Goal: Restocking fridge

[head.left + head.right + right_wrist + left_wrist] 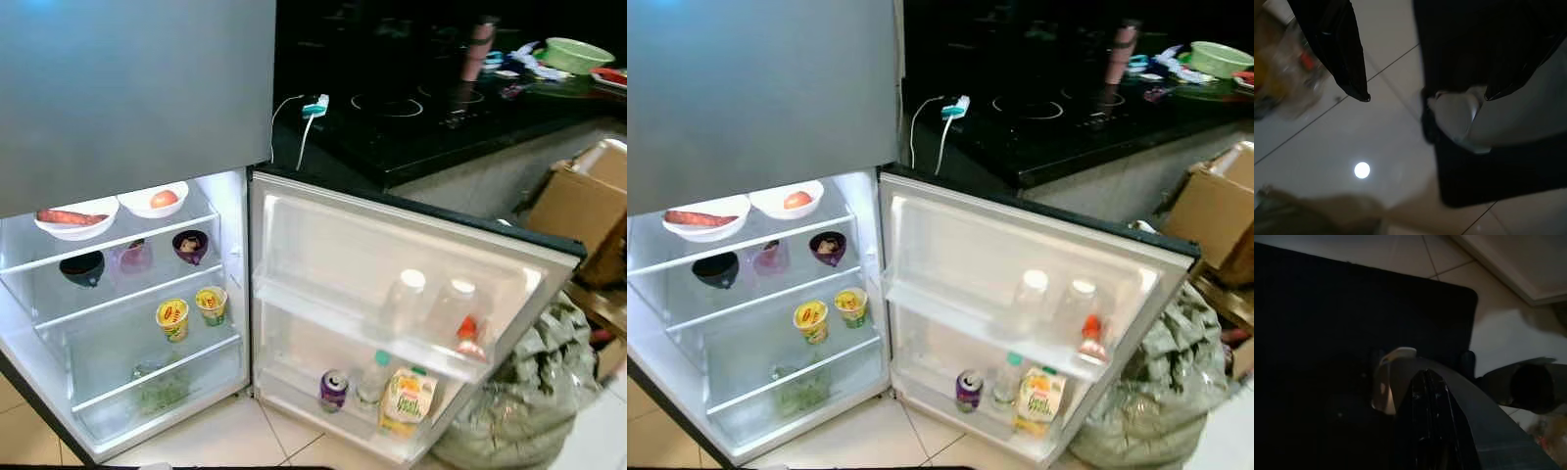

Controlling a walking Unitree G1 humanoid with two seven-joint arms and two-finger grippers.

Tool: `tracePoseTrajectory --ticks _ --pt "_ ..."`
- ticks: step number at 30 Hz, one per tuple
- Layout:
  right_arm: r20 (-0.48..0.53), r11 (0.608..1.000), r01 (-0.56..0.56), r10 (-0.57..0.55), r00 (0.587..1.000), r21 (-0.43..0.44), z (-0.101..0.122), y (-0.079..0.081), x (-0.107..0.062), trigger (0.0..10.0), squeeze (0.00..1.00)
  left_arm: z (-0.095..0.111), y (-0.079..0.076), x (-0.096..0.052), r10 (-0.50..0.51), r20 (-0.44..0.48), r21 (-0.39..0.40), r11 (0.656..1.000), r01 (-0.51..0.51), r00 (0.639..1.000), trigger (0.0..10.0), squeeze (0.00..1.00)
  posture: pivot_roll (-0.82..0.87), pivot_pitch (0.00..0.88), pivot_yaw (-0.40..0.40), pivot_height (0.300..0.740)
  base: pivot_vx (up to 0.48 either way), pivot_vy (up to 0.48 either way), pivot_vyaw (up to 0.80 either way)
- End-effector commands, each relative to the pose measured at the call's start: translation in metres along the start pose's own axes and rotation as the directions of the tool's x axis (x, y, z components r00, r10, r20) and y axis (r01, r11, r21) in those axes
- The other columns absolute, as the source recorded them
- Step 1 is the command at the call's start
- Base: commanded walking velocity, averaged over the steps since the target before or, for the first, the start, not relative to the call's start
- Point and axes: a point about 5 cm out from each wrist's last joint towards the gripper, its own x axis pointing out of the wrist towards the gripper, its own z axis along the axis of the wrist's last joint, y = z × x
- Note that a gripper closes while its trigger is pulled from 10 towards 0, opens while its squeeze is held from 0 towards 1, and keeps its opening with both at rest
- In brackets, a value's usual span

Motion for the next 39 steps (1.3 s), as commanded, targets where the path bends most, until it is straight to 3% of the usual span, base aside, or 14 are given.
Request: tracePoseTrajectory --ticks 1,10,17,18,19,21,22,23,24,28,32,33,36,39 --pt "-0.004 1.0 0.002 -0.002 1.0 -0.003 -0.002 -0.001 -0.001 10.0 0.0 -0.017 -0.006 -0.001 -0.023 -0.064 -0.026 0.999 0.021 0.998 10.0 0.0 -0.05 0.0 -0.05 0.74 0.0 -0.469 0.0" --pt "0.042 0.999 0.052 -0.052 0.998 0.013 0.007 -0.007 -0.001 10.0 0.0 -0.018 -0.005 -0.002 -0.025 -0.066 -0.032 0.999 0.023 0.997 10.0 0.0 -0.05 0.0 -0.05 0.74 0.0 -0.469 0.0" --pt "0.229 0.987 0.119 -0.141 0.963 0.109 0.051 -0.029 -0.005 10.0 0.0 -0.018 -0.004 -0.002 -0.016 -0.066 -0.041 0.999 0.013 0.998 10.0 0.0 -0.06 0.0 -0.043 0.74 0.0 -0.114 0.0" --pt "0.339 0.984 0.092 -0.139 0.93 0.152 0.078 -0.036 -0.009 10.0 0.0 -0.018 -0.004 -0.003 -0.017 -0.067 -0.041 0.999 0.014 0.998 10.0 0.0 -0.06 0.0 -0.043 0.74 0.0 0.0 0.0" --pt "0.339 0.984 0.092 -0.139 0.93 0.152 0.078 -0.036 -0.009 10.0 0.0 -0.018 -0.004 -0.003 -0.017 -0.067 -0.041 0.999 0.014 0.998 10.0 0.0 -0.06 0.0 -0.043 0.74 0.0 0.0 0.0" --pt "0.458 0.986 0.043 -0.114 0.882 0.162 0.109 -0.041 -0.014 10.0 0.0 -0.017 -0.004 -0.002 -0.018 -0.066 -0.042 0.999 0.015 0.998 10.0 0.0 -0.06 0.0 -0.039 0.74 0.0 0.0 0.0" --pt "0.458 0.986 0.043 -0.114 0.882 0.162 0.109 -0.041 -0.014 10.0 0.0 -0.017 -0.004 -0.002 -0.018 -0.066 -0.042 0.999 0.015 0.998 10.0 0.0 -0.06 0.0 -0.039 0.74 0.0 0.0 0.0" --pt "0.583 0.987 -0.016 -0.081 0.808 0.159 0.145 -0.044 -0.022 10.0 0.0 -0.016 -0.003 -0.002 -0.019 -0.063 -0.044 0.999 0.016 0.998 10.0 0.0 -0.07 0.0 -0.039 0.74 0.0 0.0 0.0" --pt "0.583 0.987 -0.016 -0.081 0.808 0.159 0.145 -0.044 -0.022 10.0 0.0 -0.016 -0.003 -0.002 -0.019 -0.063 -0.044 0.999 0.016 0.998 10.0 0.0 -0.07 0.0 -0.039 0.74 0.0 0.0 0.0" --pt "0.761 0.976 -0.165 -0.002 0.649 0.144 0.2 -0.041 -0.039 10.0 0.0 -0.014 -0.004 -0.002 -0.022 -0.058 -0.046 0.999 0.019 0.998 10.0 0.0 -0.06 0.0 -0.042 0.74 0.0 0.0 0.0" --pt "0.848 0.932 -0.361 0.199 0.491 -0.01 0.238 -0.02 -0.052 10.0 0.0 -0.016 -0.005 -0.002 -0.026 -0.062 -0.049 0.999 0.023 0.998 10.0 0.0 -0.06 0.0 -0.045 0.74 0.0 0.0 0.0" --pt "0.852 0.919 -0.391 0.245 0.464 -0.051 0.243 -0.015 -0.054 10.0 0.0 -0.017 -0.005 -0.002 -0.026 -0.063 -0.049 0.999 0.023 0.998 10.0 0.0 -0.06 0.0 -0.045 0.74 0.0 0.0 0.0" --pt "0.85 0.902 -0.421 0.292 0.438 -0.093 0.247 -0.01 -0.056 10.0 0.0 -0.018 -0.004 -0.002 -0.026 -0.065 -0.051 0.998 0.022 0.998 10.0 0.0 -0.06 0.0 -0.045 0.74 0.0 0.0 0.0" --pt "0.805 0.832 -0.498 0.46 0.375 -0.243 0.252 0.006 -0.061 10.0 0.0 -0.02 -0.004 -0.003 -0.025 -0.069 -0.057 0.998 0.021 0.997 10.0 0.0 -0.05 0.0 -0.052 0.74 0.0 0.0 0.0"
